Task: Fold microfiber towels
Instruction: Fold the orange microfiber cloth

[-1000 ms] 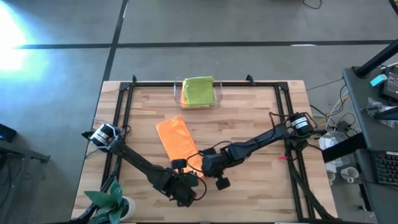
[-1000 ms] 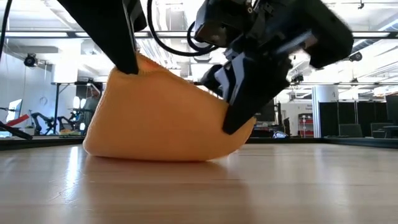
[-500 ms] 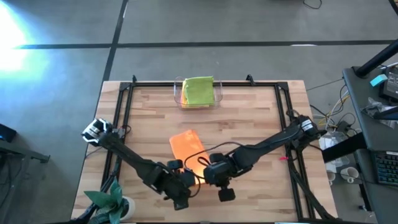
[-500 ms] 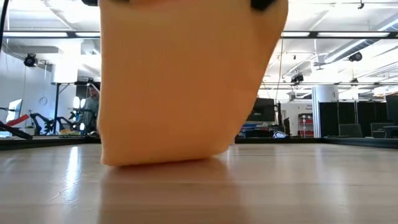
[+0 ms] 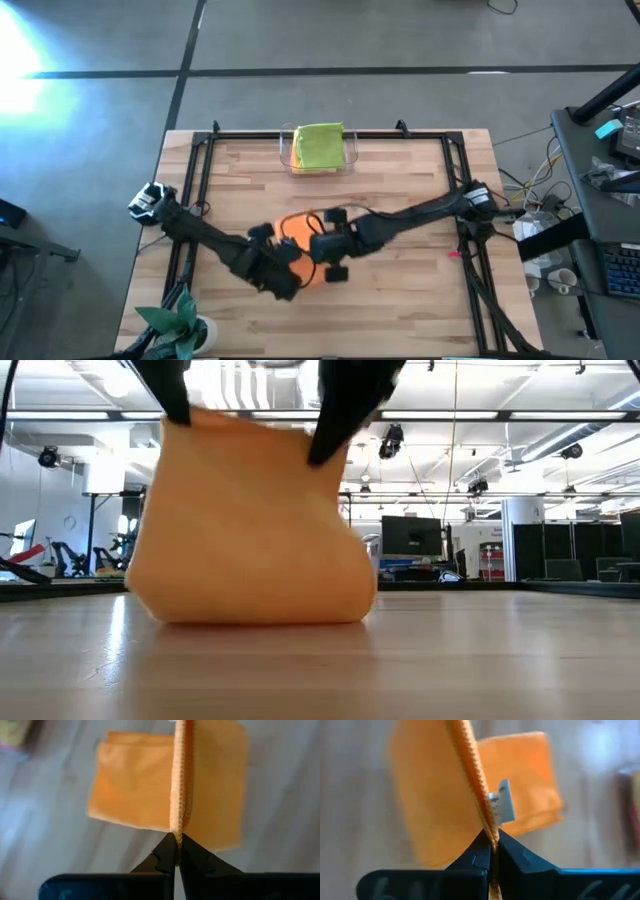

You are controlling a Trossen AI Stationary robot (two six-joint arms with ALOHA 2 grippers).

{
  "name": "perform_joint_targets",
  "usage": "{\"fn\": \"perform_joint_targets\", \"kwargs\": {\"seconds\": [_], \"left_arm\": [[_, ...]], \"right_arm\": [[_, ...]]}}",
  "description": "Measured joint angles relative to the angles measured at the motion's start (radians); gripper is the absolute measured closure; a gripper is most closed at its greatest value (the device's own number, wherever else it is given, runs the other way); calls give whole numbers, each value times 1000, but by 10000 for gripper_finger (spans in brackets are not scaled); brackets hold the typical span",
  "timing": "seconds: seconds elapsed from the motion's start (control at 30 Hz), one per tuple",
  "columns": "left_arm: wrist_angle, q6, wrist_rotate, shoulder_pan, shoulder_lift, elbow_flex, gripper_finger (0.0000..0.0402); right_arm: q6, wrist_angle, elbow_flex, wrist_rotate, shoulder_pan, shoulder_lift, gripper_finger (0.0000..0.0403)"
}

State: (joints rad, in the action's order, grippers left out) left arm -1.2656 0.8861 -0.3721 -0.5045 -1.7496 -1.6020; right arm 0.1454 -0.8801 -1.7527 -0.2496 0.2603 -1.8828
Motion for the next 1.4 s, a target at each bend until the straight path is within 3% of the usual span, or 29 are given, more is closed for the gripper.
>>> {"fn": "perform_joint_targets", "kwargs": {"seconds": [0.2,0.43,0.67,1.03,1.23,1.4], "left_arm": [[-56,-10,-10,96,-2,30,401],[-53,-67,24,165,-4,112,401],[-31,-80,-23,198,-2,172,401],[9,-82,-52,232,-2,202,401],[8,-85,-33,235,-2,202,364],[11,-84,-24,235,-2,202,314]], "right_arm": [[-46,24,0,-7,-100,-67,394],[-112,55,-2,-12,-140,-142,394],[-102,48,-2,-65,-168,-144,394],[-135,39,-2,-61,-196,-148,394],[-176,39,-2,-39,-197,-148,389],[-186,47,-2,-33,-199,-148,360]]}}
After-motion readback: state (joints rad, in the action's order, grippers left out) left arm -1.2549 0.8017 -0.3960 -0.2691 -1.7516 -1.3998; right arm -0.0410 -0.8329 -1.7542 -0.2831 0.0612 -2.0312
